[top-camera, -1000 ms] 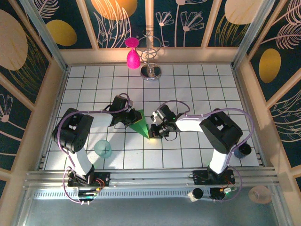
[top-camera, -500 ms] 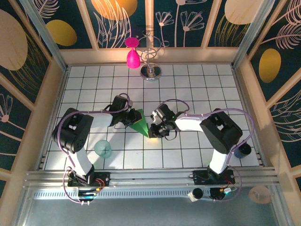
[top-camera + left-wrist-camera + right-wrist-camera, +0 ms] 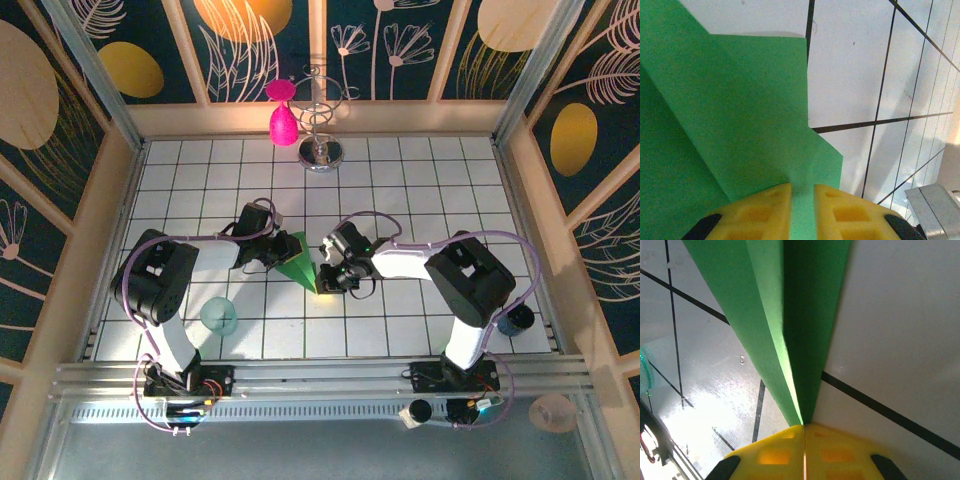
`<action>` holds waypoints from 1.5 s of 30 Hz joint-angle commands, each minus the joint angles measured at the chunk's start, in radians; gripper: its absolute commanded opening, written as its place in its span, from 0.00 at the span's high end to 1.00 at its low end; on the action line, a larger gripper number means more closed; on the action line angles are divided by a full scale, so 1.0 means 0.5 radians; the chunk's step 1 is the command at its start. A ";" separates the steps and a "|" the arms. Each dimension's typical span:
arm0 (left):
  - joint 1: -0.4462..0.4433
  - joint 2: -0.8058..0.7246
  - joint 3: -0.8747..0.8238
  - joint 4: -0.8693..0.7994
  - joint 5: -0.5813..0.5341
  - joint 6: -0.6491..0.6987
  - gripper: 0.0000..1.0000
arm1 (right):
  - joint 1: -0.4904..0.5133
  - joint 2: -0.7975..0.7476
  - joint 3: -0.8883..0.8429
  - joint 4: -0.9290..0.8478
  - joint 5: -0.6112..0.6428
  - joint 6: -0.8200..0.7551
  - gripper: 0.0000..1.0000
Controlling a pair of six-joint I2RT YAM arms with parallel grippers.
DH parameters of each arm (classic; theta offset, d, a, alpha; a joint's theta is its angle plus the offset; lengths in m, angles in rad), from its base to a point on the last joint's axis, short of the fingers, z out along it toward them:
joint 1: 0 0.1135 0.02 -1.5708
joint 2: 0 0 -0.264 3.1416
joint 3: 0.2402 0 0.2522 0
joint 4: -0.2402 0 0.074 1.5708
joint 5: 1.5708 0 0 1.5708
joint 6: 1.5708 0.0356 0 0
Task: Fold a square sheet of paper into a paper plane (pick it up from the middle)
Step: Fourth fold the wing at the center of the table.
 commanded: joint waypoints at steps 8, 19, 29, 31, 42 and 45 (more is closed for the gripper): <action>0.001 -0.004 -0.011 -0.005 -0.009 -0.011 0.80 | 0.085 0.045 0.105 -0.205 0.241 -0.083 0.87; 0.001 0.001 -0.005 -0.006 -0.009 -0.006 0.80 | -0.007 -0.209 -0.012 -0.022 0.110 0.049 0.74; 0.001 0.009 -0.004 -0.007 -0.009 -0.006 0.80 | 0.039 -0.106 -0.014 -0.012 0.021 0.065 0.82; 0.001 0.017 -0.002 -0.003 -0.003 -0.006 0.80 | 0.042 -0.108 -0.010 -0.009 0.028 0.070 0.83; 0.001 0.045 0.024 -0.012 0.003 0.000 0.80 | 0.030 -0.078 -0.007 0.243 -0.058 0.140 0.84; 0.003 0.053 0.026 -0.019 -0.001 0.003 0.80 | 0.030 -0.024 -0.025 0.285 -0.088 0.163 0.85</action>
